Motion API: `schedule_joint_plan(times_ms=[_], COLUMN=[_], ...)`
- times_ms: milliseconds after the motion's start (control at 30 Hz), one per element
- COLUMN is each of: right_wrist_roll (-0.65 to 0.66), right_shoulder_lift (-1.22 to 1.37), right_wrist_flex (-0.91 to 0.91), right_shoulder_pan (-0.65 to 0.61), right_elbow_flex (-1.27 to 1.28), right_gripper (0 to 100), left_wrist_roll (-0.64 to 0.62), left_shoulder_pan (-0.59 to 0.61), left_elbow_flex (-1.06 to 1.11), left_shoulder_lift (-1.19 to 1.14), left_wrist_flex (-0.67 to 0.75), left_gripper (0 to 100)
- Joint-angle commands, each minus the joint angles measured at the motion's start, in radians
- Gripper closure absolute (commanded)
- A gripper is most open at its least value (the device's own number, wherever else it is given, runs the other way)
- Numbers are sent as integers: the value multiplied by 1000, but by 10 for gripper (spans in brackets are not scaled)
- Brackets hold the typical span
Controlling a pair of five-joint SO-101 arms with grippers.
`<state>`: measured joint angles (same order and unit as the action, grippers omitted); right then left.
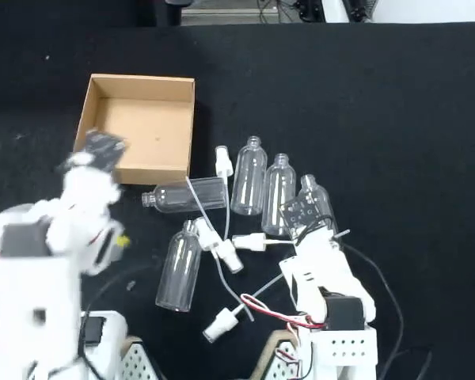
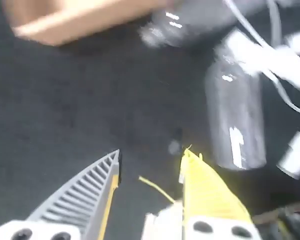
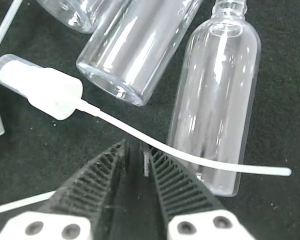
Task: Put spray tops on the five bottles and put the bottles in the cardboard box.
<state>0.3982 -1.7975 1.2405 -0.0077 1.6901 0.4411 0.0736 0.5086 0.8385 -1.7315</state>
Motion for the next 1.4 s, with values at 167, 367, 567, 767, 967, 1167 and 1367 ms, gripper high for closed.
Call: schedule_joint_plan(times_ms=[167,367,567,767,967,1167,1367], right_wrist_roll=[9,9,9,9,9,9,9], right_shoulder_lift=[-22,-19,-18,-18,-16,-16,-16], right_wrist_flex=[-21,-21,-21,-21,-21,-21,-21], right_shoulder_pan=[12,12,12,12,12,12,12], right_elbow_flex=[-4,-4,-4,-4,-4,-4,-4], right_gripper=[962,962,962,962,962,962,962], left_wrist_roll=[-170,-245,-315,-321,-321,-315,-298], left_shoulder_pan=[-366,-381,-378,-318,-309,-309,-309], left_elbow_flex=[-77,42,229,415,515,595,598], left_shoulder_lift=[-258,-264,-269,-269,-269,-269,-258], left_wrist_flex=[2,229,397,605,750,848,736], left_gripper=[712,707,706,706,706,711,783])
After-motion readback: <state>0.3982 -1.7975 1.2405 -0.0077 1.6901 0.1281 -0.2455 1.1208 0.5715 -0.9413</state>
